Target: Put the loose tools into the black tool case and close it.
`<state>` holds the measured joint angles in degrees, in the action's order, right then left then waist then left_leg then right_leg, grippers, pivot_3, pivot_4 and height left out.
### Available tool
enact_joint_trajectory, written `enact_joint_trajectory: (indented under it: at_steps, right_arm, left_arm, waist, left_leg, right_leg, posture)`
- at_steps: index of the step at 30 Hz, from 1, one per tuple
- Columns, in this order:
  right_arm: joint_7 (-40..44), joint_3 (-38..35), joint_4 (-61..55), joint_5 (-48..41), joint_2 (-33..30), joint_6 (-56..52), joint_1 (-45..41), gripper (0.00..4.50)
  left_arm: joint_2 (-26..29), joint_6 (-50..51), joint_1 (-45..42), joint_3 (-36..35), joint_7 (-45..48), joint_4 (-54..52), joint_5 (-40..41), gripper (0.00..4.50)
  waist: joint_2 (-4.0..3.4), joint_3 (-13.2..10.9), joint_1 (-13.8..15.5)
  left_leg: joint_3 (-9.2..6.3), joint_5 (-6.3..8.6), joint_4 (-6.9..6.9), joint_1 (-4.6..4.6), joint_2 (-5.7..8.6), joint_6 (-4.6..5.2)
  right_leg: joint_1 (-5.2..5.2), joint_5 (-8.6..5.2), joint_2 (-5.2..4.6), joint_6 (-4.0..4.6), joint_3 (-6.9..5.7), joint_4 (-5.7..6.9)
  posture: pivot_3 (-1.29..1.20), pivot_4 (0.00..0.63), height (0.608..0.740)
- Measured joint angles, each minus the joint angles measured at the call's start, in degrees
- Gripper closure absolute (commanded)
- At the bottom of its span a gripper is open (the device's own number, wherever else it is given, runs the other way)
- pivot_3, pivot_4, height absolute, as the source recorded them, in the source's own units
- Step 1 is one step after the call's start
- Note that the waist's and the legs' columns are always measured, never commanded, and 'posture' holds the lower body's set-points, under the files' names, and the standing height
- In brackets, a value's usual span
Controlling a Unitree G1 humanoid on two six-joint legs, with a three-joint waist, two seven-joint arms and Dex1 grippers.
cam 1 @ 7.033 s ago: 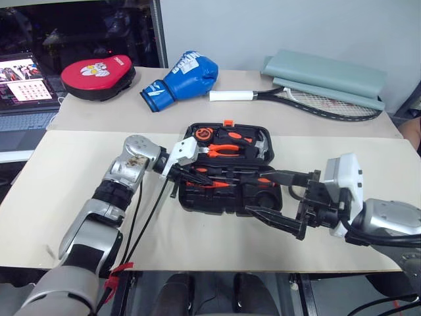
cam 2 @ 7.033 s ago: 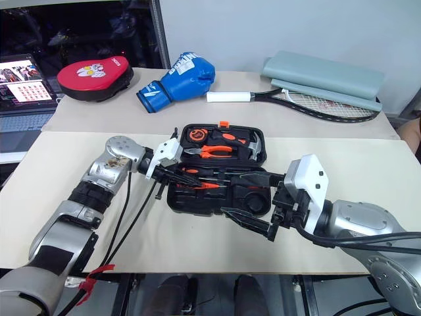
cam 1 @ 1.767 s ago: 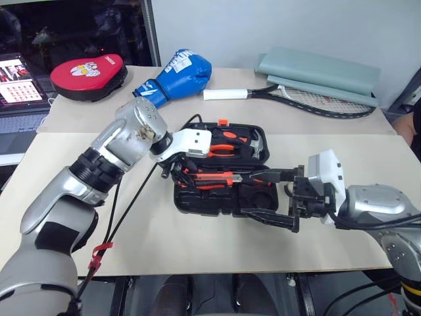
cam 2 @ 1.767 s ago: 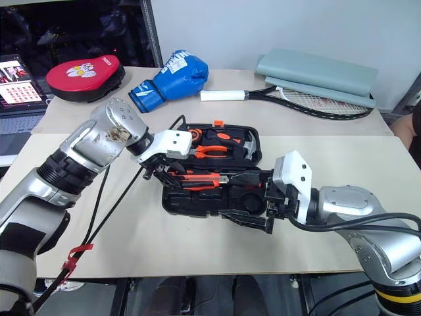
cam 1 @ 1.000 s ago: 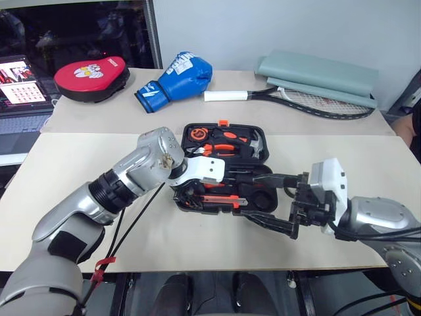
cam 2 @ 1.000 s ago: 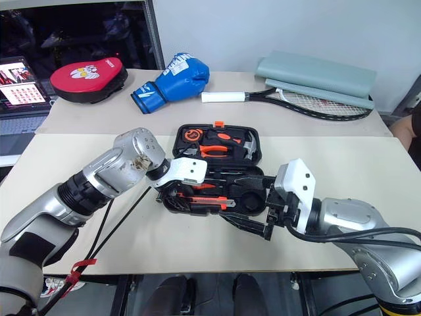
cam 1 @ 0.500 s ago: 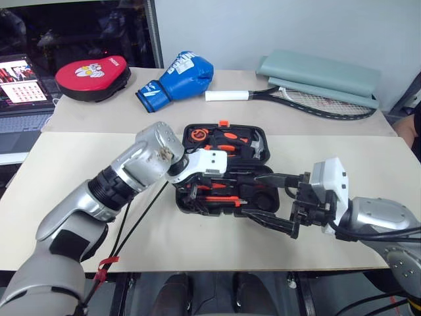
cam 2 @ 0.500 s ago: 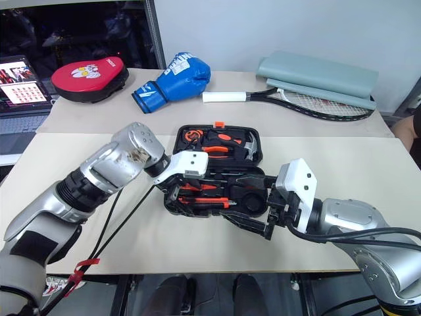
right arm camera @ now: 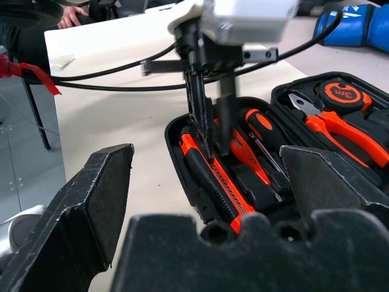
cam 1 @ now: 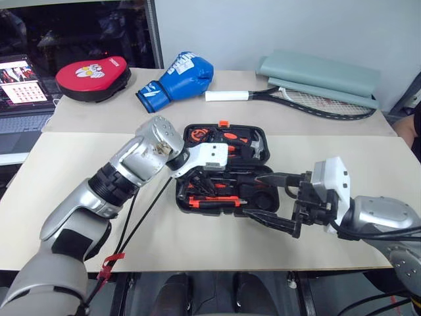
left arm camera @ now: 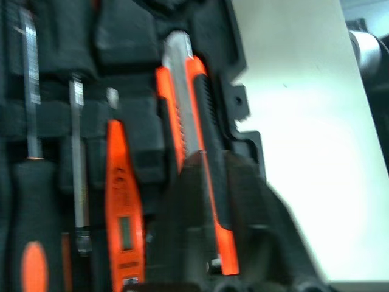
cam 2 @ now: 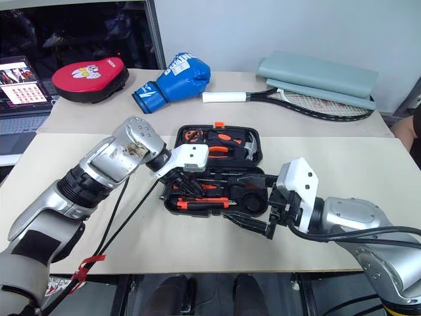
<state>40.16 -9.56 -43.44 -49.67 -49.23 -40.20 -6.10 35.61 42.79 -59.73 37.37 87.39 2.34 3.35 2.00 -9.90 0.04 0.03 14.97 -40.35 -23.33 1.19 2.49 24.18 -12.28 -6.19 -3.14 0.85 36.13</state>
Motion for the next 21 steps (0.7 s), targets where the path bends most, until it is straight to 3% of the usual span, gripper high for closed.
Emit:
enact_joint_trajectory:
  at_steps: [21]
  right_arm:
    - [-0.81,-0.07,-1.16,-1.15,-0.01,-0.37,0.78,0.0]
  left_arm:
    - [1.27,-8.53,1.83,2.4,0.29,-0.72,-6.49,4.47]
  waist:
    - [0.0,0.0,0.15]
  left_leg:
    - [0.0,0.0,0.0,0.04,0.0,0.0]
  right_leg:
    - [-0.05,0.0,0.0,0.0,0.0,0.0]
  posture:
    - [0.0,0.15,0.737]
